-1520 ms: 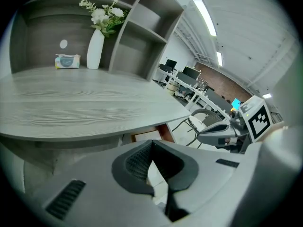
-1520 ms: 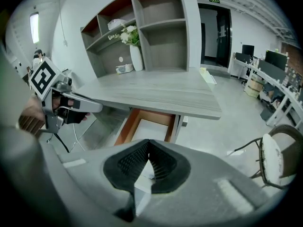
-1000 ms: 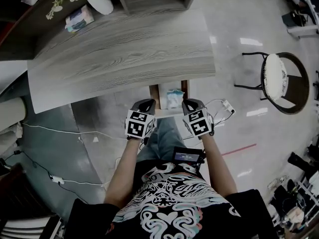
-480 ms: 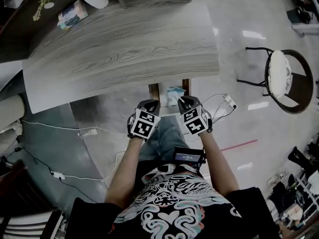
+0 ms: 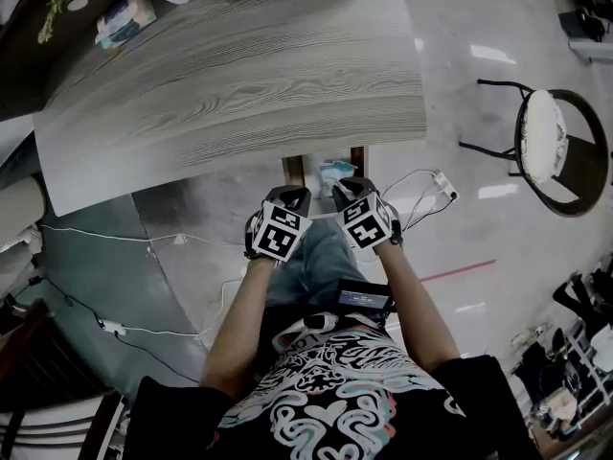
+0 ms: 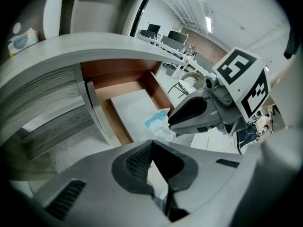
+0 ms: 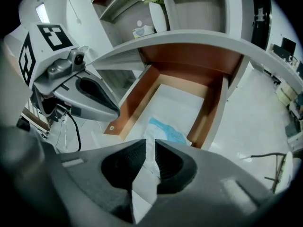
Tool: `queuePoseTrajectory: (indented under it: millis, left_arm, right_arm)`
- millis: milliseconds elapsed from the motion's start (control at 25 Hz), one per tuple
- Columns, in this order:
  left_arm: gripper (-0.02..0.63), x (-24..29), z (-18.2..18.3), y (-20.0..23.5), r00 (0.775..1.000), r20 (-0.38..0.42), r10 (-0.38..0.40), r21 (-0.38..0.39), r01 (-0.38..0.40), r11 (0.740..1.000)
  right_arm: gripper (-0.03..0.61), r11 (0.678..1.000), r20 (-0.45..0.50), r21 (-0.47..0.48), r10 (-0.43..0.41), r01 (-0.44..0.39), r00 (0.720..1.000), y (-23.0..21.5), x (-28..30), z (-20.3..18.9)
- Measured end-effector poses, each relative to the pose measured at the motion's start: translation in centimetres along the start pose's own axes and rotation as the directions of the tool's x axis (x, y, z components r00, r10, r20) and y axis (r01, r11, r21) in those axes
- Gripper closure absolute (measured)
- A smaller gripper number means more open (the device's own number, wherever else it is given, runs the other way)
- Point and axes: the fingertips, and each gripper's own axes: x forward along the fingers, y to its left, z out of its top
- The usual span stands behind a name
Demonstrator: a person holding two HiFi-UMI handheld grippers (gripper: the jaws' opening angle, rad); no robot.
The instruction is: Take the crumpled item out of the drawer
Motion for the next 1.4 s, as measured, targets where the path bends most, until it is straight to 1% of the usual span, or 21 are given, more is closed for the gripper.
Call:
queuePoseTrajectory:
  millis: [80,160,280,360,440,560,840,960,1240,1400]
  left_arm:
    - [0.614,0.0,-0.2,-0.2,1.0,-0.016,-0.012,-0.011,0.012,1.0]
    - [0.614,0.0,0.1,-0.5,1.0,-0.016,-0.026,-0.012,0.025,1.0]
    - [0.614,0.6,0.2,-0.7,0.999,-0.02,-0.036,-0.002,0.036,0.999]
    - [0.614,0.8,0.0,-0.6,0.999,-0.018,-0.037,-0.012,0.036,0.999]
    - [0.614,1.0,-0.3,-0.4,0.999,-0.019,-0.035,-0.039,0.035,0.999]
    - [0.614,1.3,-1.0,-0.4,0.998,-0.036,-0.045,-0.078,0.042,0.996]
    - [0.614,1.5,-1.3,-0.8,0.998,-0.048,-0.049,-0.081,0.045,0.996]
    - [0.614,1.5,-1.4,-0.7,0.998,-0.045,-0.046,-0.084,0.042,0.996]
    - [0.614,1.0,-1.5,0.6,0.999,-0.044,-0.029,-0.108,0.024,0.994]
    - [0.614,0.7,-1.4,0.7,0.999,-0.035,-0.039,-0.116,0.034,0.993]
  right_arm:
    - [0.538,1.0,-0.027,-0.001,-0.017,0.017,0.999,0.0,0.6,-0.6]
    - [0.538,0.999,-0.05,0.004,-0.037,0.037,0.998,-0.4,1.1,-1.0]
    - [0.538,0.999,-0.074,0.01,-0.037,0.037,0.997,-0.7,1.6,-1.4]
    - [0.538,0.999,-0.07,0.026,-0.023,0.025,0.997,-0.7,1.8,-1.5]
    - [0.538,0.999,-0.061,0.04,-0.016,0.018,0.998,-0.9,1.9,-1.5]
    - [0.538,0.999,-0.064,0.033,-0.014,0.016,0.998,-1.0,2.2,-1.7]
    - [0.541,1.0,-0.077,0.011,-0.022,0.022,0.997,-1.0,2.5,-2.1]
    - [0.558,1.0,-0.084,0.019,-0.014,0.015,0.996,-1.0,2.5,-2.2]
    - [0.569,1.0,-0.08,0.012,-0.003,0.004,0.997,-0.7,2.4,-2.0]
    - [0.569,1.0,-0.071,0.01,-0.018,0.018,0.997,-0.9,2.0,-1.9]
